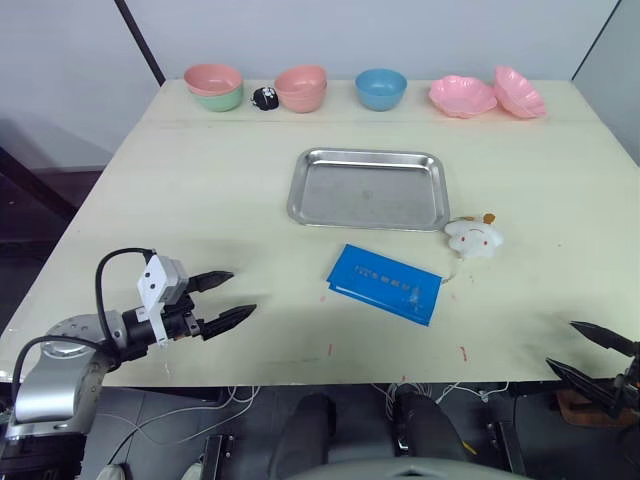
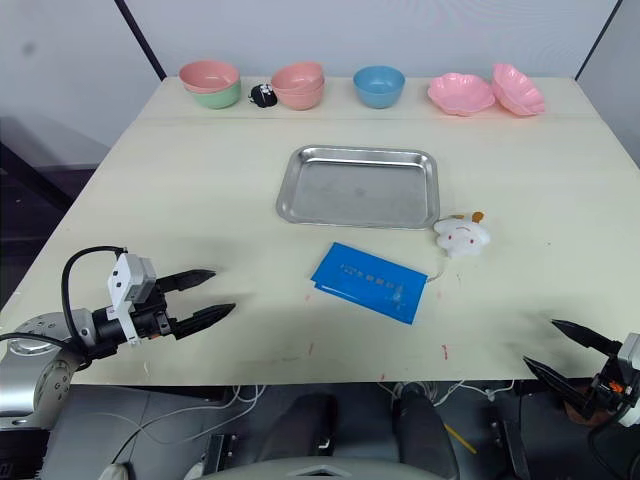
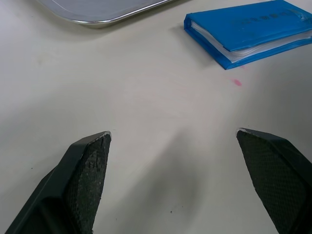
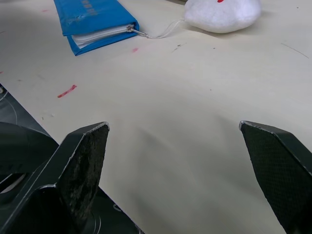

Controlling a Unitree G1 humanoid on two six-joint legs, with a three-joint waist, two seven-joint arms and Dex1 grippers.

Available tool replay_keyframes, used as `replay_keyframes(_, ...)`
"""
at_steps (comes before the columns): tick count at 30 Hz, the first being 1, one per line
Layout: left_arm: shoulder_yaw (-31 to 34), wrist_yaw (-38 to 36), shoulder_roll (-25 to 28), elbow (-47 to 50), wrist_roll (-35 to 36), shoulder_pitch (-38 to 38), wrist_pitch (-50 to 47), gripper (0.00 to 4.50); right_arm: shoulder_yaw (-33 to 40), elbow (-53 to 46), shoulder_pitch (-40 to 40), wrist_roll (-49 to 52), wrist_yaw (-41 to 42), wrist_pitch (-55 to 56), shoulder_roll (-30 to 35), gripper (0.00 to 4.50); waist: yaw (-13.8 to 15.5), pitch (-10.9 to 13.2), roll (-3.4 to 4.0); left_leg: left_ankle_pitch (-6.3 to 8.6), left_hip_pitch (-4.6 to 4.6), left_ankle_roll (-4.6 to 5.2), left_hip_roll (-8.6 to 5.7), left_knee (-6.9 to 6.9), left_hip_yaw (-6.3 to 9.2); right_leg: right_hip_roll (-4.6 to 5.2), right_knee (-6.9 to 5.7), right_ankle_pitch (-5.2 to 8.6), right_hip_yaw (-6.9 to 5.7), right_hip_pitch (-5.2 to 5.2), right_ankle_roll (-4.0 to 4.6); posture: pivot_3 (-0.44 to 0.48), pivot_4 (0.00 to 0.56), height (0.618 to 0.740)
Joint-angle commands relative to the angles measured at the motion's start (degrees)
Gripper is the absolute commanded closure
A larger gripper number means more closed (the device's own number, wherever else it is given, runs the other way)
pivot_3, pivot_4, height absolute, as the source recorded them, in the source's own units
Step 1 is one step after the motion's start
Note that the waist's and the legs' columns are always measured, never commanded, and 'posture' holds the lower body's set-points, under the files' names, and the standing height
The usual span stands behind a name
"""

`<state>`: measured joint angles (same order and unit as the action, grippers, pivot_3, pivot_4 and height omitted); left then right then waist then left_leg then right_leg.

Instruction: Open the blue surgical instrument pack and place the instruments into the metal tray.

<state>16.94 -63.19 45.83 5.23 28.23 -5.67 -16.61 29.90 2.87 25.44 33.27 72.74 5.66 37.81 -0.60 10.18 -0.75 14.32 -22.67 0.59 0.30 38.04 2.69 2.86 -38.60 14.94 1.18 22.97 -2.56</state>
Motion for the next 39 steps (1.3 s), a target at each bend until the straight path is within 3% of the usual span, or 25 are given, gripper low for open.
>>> replay_keyframes(1,-0.24,-0.39,0.57,0.86,-0.36,0.89,0.92,0.13,1.89,-0.35,0.02,0.91,0.14,1.86,-0.44,0.0,0.0,0.0,0.0,0.0,0.0,0.0,0.0,0.0,0.0,0.0,0.0,0.0,0.0,0.0,0.0,0.0,0.15,0.74)
replay_keyframes(23,-11.06,-7.54,-3.14,-13.87,-5.52,16.62,10.03,0.13,-5.69,-14.05,-3.16,-4.74,-14.5,-6.14,-0.88,0.0,0.01,-0.01,-0.01,0.0,0.0,0.0,-0.03,0.02,-0.01,-0.05,-0.02,-0.07,-0.01,0.0,-0.12,0.0,0.15,0.74)
replay_keyframes(24,-11.85,-8.12,-3.41,-15.05,-5.99,18.01,10.43,0.04,-6.61,-14.93,-3.95,-4.87,-15.28,-7.21,-0.88,0.25,0.0,-0.01,-0.01,0.0,0.0,0.0,-0.03,0.02,-0.02,-0.05,-0.02,-0.07,0.0,0.0,-0.12,0.0,0.15,0.74)
replay_keyframes(27,-13.95,-9.76,-4.22,-18.54,-7.25,22.16,11.34,0.74,-9.39,-16.97,-6.16,-5.5,-17.05,-10.24,-0.66,0.91,-0.04,-0.01,-0.01,0.0,0.0,0.0,-0.04,0.02,-0.01,-0.07,-0.03,-0.08,-0.01,0.0,-0.12,0.0,0.15,0.74)
replay_keyframes(28,-14.83,-10.54,-4.63,-19.91,-7.79,23.71,12.09,1.32,-10.47,-17.59,-6.94,-5.73,-17.74,-11.51,-0.62,1.5,-0.04,-0.01,-0.01,0.0,0.0,0.0,-0.06,0.02,-0.01,-0.07,-0.05,-0.08,-0.01,0.0,-0.12,0.0,0.15,0.74)
replay_keyframes(29,-15.77,-11.13,-5.34,-21.76,-8.51,25.75,12.92,1.45,-11.88,-18.22,-7.85,-6.29,-18.26,-12.68,-0.39,1.65,-0.04,-0.01,-0.01,0.0,0.0,0.01,-0.08,0.03,-0.02,-0.07,-0.06,-0.08,-0.02,0.0,-0.12,0.0,0.15,0.74)
replay_keyframes(30,-16.7,-11.74,-6.11,-23.76,-9.21,27.76,13.81,2.1,-13.25,-18.82,-8.74,-6.81,-18.81,-13.73,-0.28,2.34,-0.02,-0.01,-0.01,0.0,-0.01,0.0,-0.1,0.03,-0.03,-0.08,-0.07,-0.08,-0.04,0.0,-0.12,0.0,0.15,0.74)
replay_keyframes(32,-17.72,-12.76,-7.06,-26.83,-10.2,30.36,15.16,2.72,-14.83,-19.48,-9.97,-7.29,-19.65,-15.14,-0.13,2.99,0.0,-0.01,-0.02,-0.01,-0.05,0.01,-0.15,0.06,-0.06,-0.08,-0.09,-0.08,-0.09,0.0,-0.13,0.0,0.15,0.74)
replay_keyframes(33,-18.36,-13.42,-7.6,-28.6,-10.85,31.75,16.23,3.39,-15.76,-19.74,-10.7,-7.61,-20.09,-15.76,-0.19,3.66,-0.02,-0.01,-0.02,0.0,-0.06,0.01,-0.16,0.08,-0.1,-0.08,-0.09,-0.08,-0.11,0.0,-0.13,0.0,0.15,0.74)
replay_keyframes(34,-19.08,-14.02,-8.48,-30.6,-11.5,33.53,17.04,3.48,-17.05,-19.91,-11.72,-8.27,-20.58,-16.4,-0.23,3.77,-0.02,-0.01,-0.02,0.0,-0.07,0.01,-0.17,0.08,-0.18,-0.08,-0.1,-0.08,-0.1,0.0,-0.13,0.0,0.15,0.74)
replay_keyframes(35,-19.82,-14.54,-9.29,-32.56,-12.24,35.22,18.04,4.19,-18.22,-20.1,-12.71,-8.88,-21.16,-17.08,-0.36,4.48,-0.02,0.0,-0.04,-0.01,-0.07,0.01,-0.18,0.08,-0.2,-0.08,-0.1,-0.08,-0.1,0.0,-0.13,0.0,0.15,0.74)
replay_keyframes(36,-20.45,-15.06,-10.08,-34.55,-12.94,36.83,19.14,4.43,-19.28,-20.24,-13.63,-9.4,-21.63,-17.72,-0.48,4.5,-0.03,0.0,-0.04,-0.01,-0.09,0.01,-0.21,0.09,-0.2,-0.08,-0.1,-0.08,-0.11,0.0,-0.13,0.0,0.15,0.74)
replay_keyframes(39,-21.7,-16.08,-12.47,-40.04,-14.54,41.04,21.54,4.43,-21.76,-20.65,-15.61,-10.87,-23.21,-19.59,-0.67,4.5,-0.05,0.01,-0.05,-0.01,-0.11,0.01,-0.25,0.17,-0.2,-0.1,-0.15,-0.08,-0.13,0.01,-0.13,0.0,0.15,0.74)
